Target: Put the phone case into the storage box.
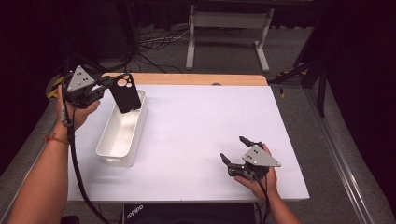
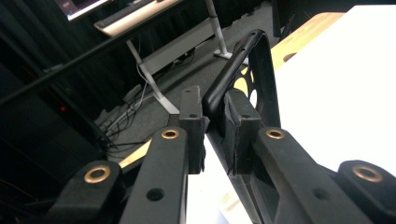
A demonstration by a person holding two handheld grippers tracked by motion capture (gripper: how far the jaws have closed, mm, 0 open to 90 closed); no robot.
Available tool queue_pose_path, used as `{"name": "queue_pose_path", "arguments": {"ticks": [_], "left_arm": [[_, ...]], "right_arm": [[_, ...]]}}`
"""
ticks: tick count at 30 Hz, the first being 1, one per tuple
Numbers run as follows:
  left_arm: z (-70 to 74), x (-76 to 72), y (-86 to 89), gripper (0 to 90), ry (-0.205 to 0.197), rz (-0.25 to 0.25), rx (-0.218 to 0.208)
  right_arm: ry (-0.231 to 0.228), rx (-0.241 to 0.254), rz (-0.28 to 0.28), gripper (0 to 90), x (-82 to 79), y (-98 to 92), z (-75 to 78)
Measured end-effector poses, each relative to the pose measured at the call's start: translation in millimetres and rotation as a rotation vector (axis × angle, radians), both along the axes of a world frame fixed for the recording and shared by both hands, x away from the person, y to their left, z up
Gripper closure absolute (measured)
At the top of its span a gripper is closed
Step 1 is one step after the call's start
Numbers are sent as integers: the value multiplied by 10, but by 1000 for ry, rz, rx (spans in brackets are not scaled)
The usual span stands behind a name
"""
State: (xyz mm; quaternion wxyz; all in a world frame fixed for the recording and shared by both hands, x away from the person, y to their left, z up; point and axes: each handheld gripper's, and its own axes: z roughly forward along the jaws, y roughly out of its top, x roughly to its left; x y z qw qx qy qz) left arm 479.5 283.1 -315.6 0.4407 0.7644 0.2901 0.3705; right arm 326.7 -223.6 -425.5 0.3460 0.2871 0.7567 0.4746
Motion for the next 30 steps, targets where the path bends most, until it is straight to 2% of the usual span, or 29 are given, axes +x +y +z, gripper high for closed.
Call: {"name": "queue_pose_path", "arguments": {"ticks": [2,6,7,9,13,17,19,23,27,30], "left_arm": [[-40,47,-6,799,11,-4,-20],[-116,138,-24,798,17,-18,-10],[-137,162,-25,798,0,-22,6],[-193,199,-52,798,-8,-35,14],[-286,284,-131,797,-5,-80,60],[-322,349,-147,797,-18,-97,74],[-352,383,-153,797,-12,-106,83],[-400,444,-144,796,-8,-113,79],[-477,505,-111,795,-3,-113,25],[-500,532,-91,795,-18,-101,32]], "right_arm": [[7,2,-1,149,19,11,-7],[13,-3,-2,149,36,23,-11],[13,-3,-2,149,36,23,-11],[29,-6,5,149,43,24,-23],[46,-11,6,149,45,22,-34],[56,-27,8,155,27,25,-36],[61,-34,11,156,13,27,-41],[71,-35,11,160,-4,28,-50],[73,-36,10,162,-11,11,-51],[81,-30,20,161,-7,-6,-63]]}}
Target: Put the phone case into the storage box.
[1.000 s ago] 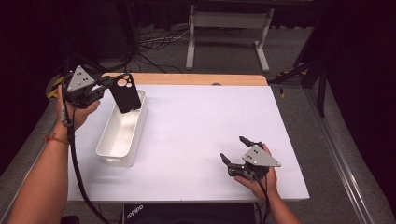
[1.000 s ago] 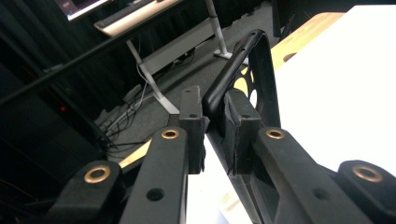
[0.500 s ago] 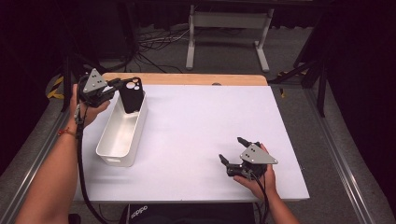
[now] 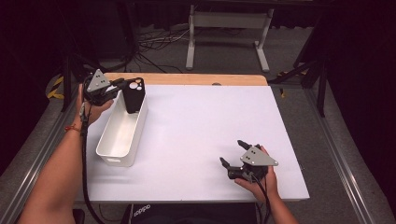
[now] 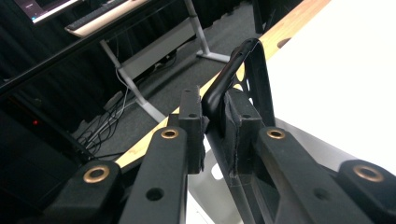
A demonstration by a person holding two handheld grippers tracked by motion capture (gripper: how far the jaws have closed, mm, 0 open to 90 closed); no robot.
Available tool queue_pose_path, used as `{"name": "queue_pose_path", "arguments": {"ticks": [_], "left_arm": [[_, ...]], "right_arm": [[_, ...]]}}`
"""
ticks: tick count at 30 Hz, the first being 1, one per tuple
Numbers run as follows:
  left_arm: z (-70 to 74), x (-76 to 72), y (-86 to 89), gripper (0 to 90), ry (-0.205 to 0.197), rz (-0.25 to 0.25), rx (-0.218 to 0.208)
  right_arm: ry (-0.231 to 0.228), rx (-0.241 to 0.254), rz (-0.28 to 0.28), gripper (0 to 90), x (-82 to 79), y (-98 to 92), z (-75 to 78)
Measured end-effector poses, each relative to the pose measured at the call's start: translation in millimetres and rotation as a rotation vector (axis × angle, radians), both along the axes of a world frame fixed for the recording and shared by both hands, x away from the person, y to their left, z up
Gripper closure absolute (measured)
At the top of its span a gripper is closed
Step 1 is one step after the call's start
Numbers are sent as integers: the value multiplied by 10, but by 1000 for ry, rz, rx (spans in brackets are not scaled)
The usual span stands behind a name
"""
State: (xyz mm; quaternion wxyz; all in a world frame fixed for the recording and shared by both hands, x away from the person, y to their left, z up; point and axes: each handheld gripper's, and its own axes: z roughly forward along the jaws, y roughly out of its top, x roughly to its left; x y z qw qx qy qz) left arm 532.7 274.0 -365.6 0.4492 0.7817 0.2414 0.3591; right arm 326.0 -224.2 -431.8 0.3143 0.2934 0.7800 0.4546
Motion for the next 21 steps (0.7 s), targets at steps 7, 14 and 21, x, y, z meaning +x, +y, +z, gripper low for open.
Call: {"name": "queue_pose_path", "arguments": {"ticks": [7,14,21], "left_arm": [[-64,73,15,755,-9,75,-8],[-94,102,-15,711,-14,129,11],[-210,144,-39,650,41,152,25]], "right_arm": [[14,-9,31,159,7,20,-25],[1,-9,45,153,-9,44,-39],[2,-11,69,153,-29,54,-42]]}}
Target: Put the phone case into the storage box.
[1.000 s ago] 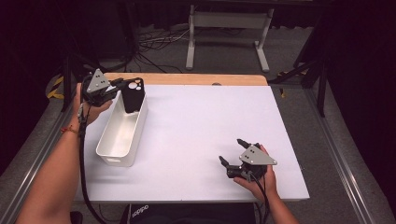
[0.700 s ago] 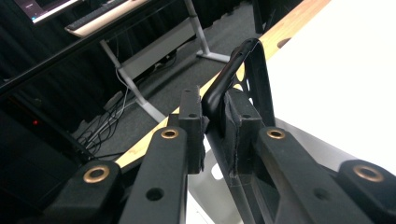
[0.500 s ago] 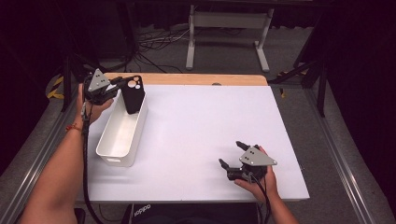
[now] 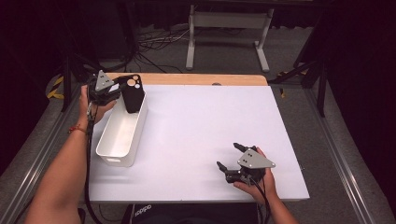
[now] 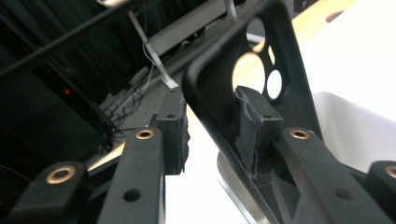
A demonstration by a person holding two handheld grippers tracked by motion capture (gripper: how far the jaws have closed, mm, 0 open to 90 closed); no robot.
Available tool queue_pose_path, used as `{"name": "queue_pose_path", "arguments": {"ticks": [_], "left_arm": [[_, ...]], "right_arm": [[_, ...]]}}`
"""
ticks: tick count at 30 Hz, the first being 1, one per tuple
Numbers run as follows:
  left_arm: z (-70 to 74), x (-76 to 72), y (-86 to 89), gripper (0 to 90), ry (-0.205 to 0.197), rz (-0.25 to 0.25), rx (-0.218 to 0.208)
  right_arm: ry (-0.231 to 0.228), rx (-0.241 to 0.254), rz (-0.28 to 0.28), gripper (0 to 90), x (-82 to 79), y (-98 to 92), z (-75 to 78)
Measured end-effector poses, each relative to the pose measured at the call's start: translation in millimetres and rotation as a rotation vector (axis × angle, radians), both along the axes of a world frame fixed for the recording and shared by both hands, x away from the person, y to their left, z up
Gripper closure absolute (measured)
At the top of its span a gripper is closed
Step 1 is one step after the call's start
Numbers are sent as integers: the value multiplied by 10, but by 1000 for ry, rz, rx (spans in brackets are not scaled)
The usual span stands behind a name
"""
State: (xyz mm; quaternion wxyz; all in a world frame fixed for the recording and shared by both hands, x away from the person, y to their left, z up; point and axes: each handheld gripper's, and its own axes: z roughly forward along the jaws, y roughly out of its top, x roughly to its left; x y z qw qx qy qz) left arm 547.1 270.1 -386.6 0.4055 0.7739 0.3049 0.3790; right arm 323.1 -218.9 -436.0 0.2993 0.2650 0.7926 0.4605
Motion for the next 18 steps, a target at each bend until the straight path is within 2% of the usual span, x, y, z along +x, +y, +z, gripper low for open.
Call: {"name": "queue_pose_path", "arguments": {"ticks": [3,6,10,18], "left_arm": [[-34,0,-12,655,9,-1,0],[-80,-1,-26,655,24,6,5],[-129,-1,-43,652,52,8,-10],[-102,-39,-82,603,58,17,-16]], "right_arm": [[-6,11,8,156,-15,-2,8],[-37,13,25,162,-49,22,43],[-33,11,30,162,-49,31,38],[-33,0,34,159,-60,24,23]]}}
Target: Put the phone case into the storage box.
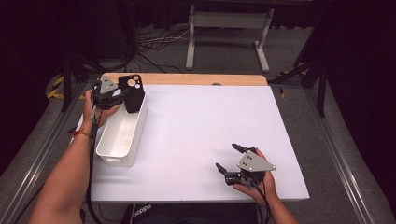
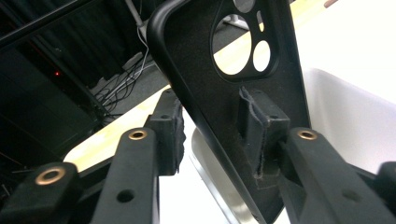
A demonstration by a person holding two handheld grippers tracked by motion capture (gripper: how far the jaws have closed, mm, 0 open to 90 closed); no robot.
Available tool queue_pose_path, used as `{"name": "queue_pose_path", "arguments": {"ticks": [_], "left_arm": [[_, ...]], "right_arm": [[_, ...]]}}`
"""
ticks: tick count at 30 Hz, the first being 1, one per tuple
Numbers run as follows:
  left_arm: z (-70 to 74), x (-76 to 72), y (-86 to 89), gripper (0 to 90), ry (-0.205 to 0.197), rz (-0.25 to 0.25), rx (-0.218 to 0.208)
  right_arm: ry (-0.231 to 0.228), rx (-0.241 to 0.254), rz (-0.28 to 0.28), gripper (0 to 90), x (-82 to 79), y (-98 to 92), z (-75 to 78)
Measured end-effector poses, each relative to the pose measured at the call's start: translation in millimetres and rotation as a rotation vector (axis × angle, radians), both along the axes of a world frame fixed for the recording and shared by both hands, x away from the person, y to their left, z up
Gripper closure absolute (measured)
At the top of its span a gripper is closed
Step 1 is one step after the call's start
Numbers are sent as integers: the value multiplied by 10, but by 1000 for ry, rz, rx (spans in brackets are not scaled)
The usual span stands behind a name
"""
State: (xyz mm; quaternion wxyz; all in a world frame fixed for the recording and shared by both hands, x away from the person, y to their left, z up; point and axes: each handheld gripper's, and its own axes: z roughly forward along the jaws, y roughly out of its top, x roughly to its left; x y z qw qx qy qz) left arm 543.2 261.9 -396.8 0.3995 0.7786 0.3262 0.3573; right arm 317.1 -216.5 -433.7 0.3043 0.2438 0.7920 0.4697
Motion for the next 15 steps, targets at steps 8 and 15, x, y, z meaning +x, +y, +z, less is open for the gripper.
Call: {"name": "queue_pose_path", "arguments": {"ticks": [8,15], "left_arm": [[32,-38,4,546,-1,19,-23],[80,-86,29,474,-17,34,-26]], "right_arm": [[2,-11,17,158,-9,-6,-20],[3,-18,15,157,-22,-12,-12]]}}
